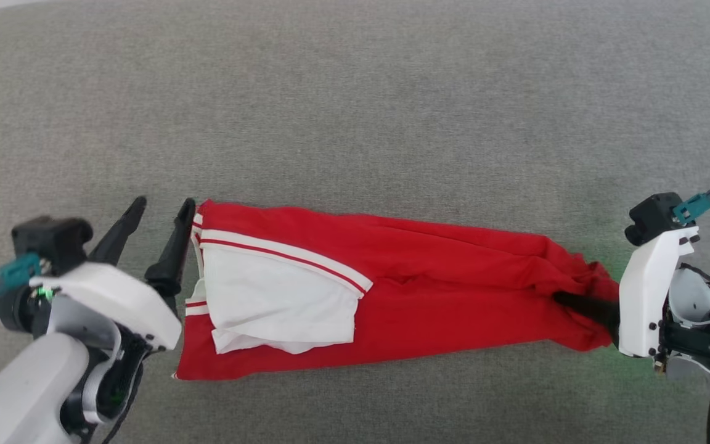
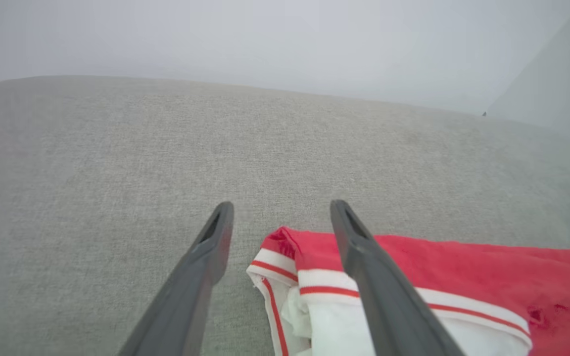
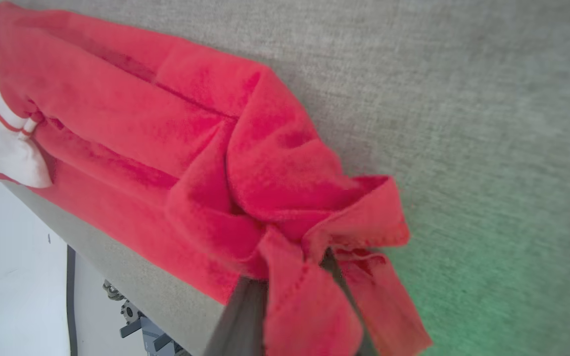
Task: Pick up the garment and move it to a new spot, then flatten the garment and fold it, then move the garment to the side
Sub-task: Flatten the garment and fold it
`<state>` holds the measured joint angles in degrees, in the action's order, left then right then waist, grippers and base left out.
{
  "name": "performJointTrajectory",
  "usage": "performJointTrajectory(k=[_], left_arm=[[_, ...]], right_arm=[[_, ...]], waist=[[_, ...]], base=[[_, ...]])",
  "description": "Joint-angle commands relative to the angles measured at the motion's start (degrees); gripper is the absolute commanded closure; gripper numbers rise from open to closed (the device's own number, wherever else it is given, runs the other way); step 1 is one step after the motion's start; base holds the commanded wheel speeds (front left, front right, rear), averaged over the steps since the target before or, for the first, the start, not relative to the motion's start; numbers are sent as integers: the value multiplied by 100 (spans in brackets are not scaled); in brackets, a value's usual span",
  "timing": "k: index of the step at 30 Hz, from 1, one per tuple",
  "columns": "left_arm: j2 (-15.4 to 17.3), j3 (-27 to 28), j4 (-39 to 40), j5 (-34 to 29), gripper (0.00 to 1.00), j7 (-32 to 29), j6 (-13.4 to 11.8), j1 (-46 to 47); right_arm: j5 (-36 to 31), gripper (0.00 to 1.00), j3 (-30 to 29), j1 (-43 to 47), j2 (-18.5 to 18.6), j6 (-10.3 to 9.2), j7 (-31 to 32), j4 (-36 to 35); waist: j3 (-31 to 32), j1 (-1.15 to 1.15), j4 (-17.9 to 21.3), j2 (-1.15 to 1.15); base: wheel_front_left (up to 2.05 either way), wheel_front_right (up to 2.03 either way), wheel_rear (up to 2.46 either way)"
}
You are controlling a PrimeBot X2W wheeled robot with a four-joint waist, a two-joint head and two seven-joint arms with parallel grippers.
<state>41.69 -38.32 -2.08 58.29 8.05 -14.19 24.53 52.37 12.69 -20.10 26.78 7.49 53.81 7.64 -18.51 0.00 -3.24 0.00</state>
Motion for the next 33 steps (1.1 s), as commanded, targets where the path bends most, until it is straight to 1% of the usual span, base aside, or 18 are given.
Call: performJointTrajectory(k=[1, 4, 7, 9, 12, 16, 20, 21, 27, 29, 33], left_arm=[[-22, 38, -118, -23, 0, 195, 21, -120], [-207, 169, -363, -11, 0, 522, 111, -289], [-370, 369, -525, -116, 0, 675, 232, -452], [-471, 506, -622, -241, 0, 712, 320, -600], [-723, 947, -638, -516, 0, 717, 482, -808], [-1135, 1658, -598, -1075, 0, 720, 800, -1172], [-1589, 2343, -640, -1486, 0, 722, 1160, -1497], [-1589, 2343, -640, -1486, 0, 722, 1160, -1497], [-2118, 3121, -794, -2074, 0, 723, 1678, -1818], [-2280, 3341, -802, -2290, 0, 722, 1823, -1882], [-2599, 3730, -800, -2592, 0, 722, 2033, -1990]], right_arm=[[127, 100, 61, -16, 10, 0, -71, 69], [364, 100, 50, -94, 145, 0, -216, 126], [635, 100, -34, -118, 241, 0, -333, 158], [661, 100, -66, -104, 408, -1, -383, 221], [726, 100, -167, -79, 584, -1, -485, 340], [761, 100, -382, -89, 832, -1, -609, 584], [711, 100, -640, -153, 1084, -1, -748, 885], [711, 100, -640, -153, 1084, -1, -748, 885], [590, 100, -1026, -234, 1460, -1, -956, 1420], [490, 100, -1128, -284, 1583, -1, -1049, 1611], [343, 100, -1183, -313, 1735, -1, -1156, 1854]], waist=[[7, 0, -19, 0], [29, 0, -42, 0], [52, 0, -50, 0], [67, 0, -54, 0], [81, 0, -60, 0], [78, 0, -34, 0], [64, 0, -19, 0], [64, 0, -19, 0], [79, 0, 10, 0], [94, 0, 25, 0], [141, 0, 68, 0]], base=[[0, 0, 0], [0, 0, 0], [0, 0, 0], [0, 0, 0], [0, 0, 0], [0, 0, 0], [0, 0, 0], [0, 0, 0], [0, 0, 0], [0, 0, 0], [0, 0, 0]])
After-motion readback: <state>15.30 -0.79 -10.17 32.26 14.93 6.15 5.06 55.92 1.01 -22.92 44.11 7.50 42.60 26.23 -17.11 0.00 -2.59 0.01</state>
